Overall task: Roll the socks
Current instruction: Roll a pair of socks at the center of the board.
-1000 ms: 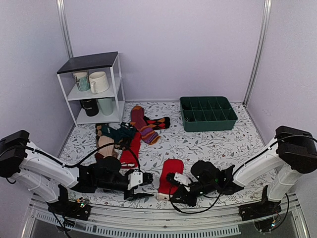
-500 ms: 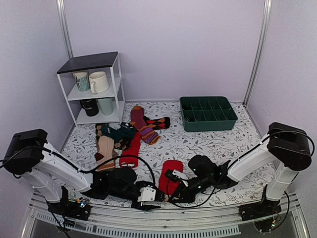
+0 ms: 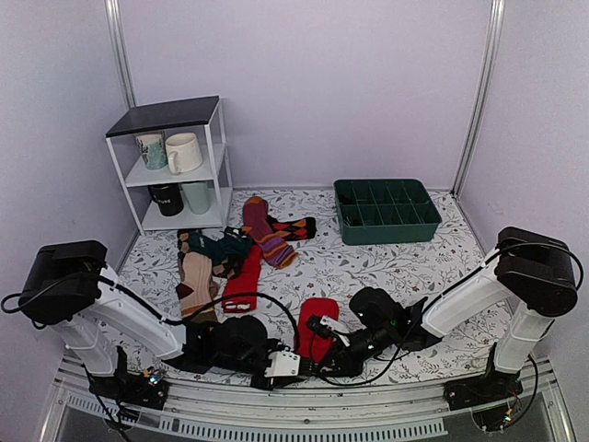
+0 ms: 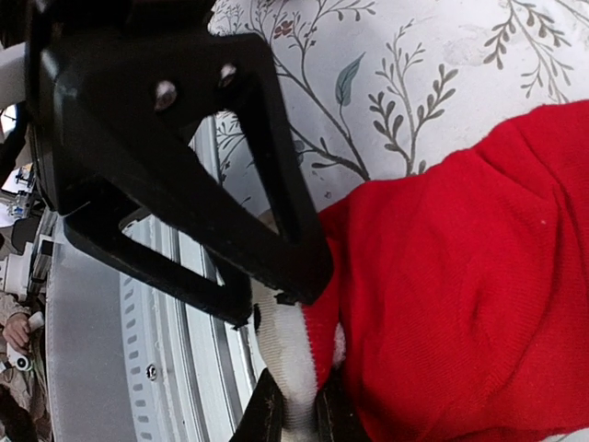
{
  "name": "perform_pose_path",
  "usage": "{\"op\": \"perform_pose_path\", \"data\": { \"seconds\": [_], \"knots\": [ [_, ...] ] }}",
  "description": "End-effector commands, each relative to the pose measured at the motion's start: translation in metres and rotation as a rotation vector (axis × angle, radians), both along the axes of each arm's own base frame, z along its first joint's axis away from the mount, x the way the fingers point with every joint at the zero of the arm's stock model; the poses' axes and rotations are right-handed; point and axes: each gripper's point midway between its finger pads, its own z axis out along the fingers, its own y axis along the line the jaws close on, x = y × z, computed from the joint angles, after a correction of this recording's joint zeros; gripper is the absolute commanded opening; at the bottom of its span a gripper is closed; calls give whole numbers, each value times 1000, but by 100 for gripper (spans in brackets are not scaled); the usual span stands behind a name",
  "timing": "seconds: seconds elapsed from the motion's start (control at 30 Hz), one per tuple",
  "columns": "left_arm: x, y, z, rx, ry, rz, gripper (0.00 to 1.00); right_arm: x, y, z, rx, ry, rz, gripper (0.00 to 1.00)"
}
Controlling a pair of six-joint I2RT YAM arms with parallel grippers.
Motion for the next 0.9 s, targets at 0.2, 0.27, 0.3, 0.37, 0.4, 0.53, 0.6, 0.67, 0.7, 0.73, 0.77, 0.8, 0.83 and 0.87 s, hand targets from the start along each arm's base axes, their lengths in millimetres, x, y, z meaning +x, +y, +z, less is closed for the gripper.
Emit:
{"op": "perform_pose_path", "data": {
  "seconds": [0.2, 0.27, 0.3, 0.37, 0.4, 0.53, 0.6, 0.67, 0.7, 0.73, 0.77, 0.8, 0.83, 0.87],
  "knots": [
    [-13, -1, -11, 45, 51, -35, 11, -21, -48, -58, -267, 116, -18, 4],
    [-14, -1, -13, 54, 64, -33, 0, -17, -46, -56, -262, 103, -28, 8],
    [-15, 0, -14, 61, 75, -36, 0, -15, -44, -55, -256, 91, -34, 12],
    [-16, 2, -18, 77, 106, -31, 0, -7, -39, -48, -234, 47, -49, 22],
    [-16, 3, -21, 88, 126, -24, 0, -1, -37, -43, -214, 10, -59, 26],
    [-11, 8, -32, 142, 255, 22, 0, 23, -32, -13, -110, -181, -106, 37],
    [-9, 11, -38, 174, 318, 41, 0, 36, -35, 6, -55, -300, -148, 40],
    [-8, 14, -44, 194, 369, 53, 0, 45, -40, 30, 21, -427, -176, 43],
    [-8, 16, -48, 209, 394, 56, 0, 47, -44, 37, 43, -484, -186, 44],
    [-9, 17, -50, 220, 422, 53, 0, 47, -48, 45, 71, -534, -197, 45],
    [-11, 19, -53, 234, 449, 50, 0, 46, -52, 50, 89, -604, -194, 46],
    [-12, 20, -57, 246, 470, 48, 0, 43, -55, 57, 113, -679, -187, 48],
    [-13, 22, -60, 256, 488, 49, 0, 40, -55, 64, 139, -731, -179, 50],
    [-14, 24, -62, 265, 504, 50, 0, 36, -54, 68, 158, -778, -154, 51]
  ]
}}
